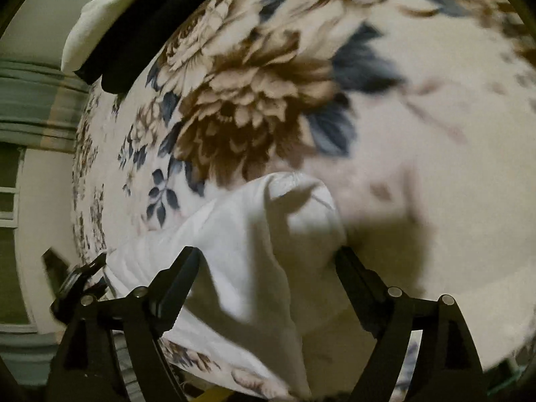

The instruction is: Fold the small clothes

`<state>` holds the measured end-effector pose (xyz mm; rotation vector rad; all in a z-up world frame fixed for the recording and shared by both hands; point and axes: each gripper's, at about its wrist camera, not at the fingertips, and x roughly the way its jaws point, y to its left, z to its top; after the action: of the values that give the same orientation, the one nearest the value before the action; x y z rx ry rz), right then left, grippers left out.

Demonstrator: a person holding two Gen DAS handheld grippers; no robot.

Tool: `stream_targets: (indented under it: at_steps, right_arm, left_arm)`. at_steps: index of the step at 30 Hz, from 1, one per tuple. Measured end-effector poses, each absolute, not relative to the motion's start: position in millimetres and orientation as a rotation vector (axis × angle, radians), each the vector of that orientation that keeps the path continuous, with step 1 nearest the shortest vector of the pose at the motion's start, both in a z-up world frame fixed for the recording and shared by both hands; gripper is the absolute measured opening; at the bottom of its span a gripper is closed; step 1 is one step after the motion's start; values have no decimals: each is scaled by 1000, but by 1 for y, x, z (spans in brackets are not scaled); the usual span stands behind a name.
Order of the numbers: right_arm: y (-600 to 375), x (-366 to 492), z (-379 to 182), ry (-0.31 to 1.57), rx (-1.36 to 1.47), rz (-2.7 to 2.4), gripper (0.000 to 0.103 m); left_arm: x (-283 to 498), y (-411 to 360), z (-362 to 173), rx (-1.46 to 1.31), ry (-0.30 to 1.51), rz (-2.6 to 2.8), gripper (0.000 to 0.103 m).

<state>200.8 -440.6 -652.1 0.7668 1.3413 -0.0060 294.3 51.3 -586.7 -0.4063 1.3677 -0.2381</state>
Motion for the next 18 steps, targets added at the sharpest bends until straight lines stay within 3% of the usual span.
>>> stream_targets:
  at_steps: [1, 2, 3, 4, 12, 18]
  right_arm:
    - [-440, 203, -650, 1311, 769, 9, 74]
    - [-439, 204, -648, 1298, 755, 13, 39]
    - [-435, 207, -646, 1308, 735, 20, 20]
    - [-430, 209, -643, 1312, 724, 34, 9]
    - [-440, 227, -609, 1215, 789, -16, 6]
    - [-455, 261, -624, 1261, 772, -84, 6]
  left_arm:
    - [293, 49, -582, -387, 1346, -259, 51]
    - [293, 46, -578, -358, 1342, -270, 11]
    - [292, 45, -573, -344, 1335, -285, 7]
    - [291, 46, -566, -341, 1314, -286, 6]
    - [334, 48, -546, -447, 1275, -291, 5]
    - [369, 32, -563, -398, 1349, -322, 9]
